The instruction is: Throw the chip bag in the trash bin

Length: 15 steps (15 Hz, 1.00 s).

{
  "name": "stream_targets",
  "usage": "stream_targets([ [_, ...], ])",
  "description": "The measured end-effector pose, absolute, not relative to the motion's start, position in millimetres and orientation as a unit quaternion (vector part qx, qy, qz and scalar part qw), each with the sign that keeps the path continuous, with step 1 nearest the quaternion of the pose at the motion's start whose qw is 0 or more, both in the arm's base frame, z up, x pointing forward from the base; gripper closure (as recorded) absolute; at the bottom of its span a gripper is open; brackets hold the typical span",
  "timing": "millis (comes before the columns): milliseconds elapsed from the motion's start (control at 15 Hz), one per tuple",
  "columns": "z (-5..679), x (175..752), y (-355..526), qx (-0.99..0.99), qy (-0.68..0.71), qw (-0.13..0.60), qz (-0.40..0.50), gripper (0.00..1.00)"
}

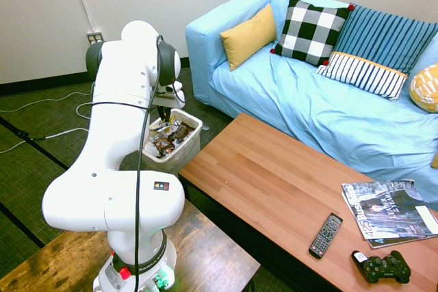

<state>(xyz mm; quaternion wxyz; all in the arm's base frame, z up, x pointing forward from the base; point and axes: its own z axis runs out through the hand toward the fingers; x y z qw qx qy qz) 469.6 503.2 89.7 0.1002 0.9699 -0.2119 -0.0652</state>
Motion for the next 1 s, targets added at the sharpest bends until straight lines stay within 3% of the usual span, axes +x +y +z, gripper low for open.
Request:
stream_targets([
  [1000, 106, 483, 510, 0.969, -0.219, 0.093, -0.068, 0.00],
])
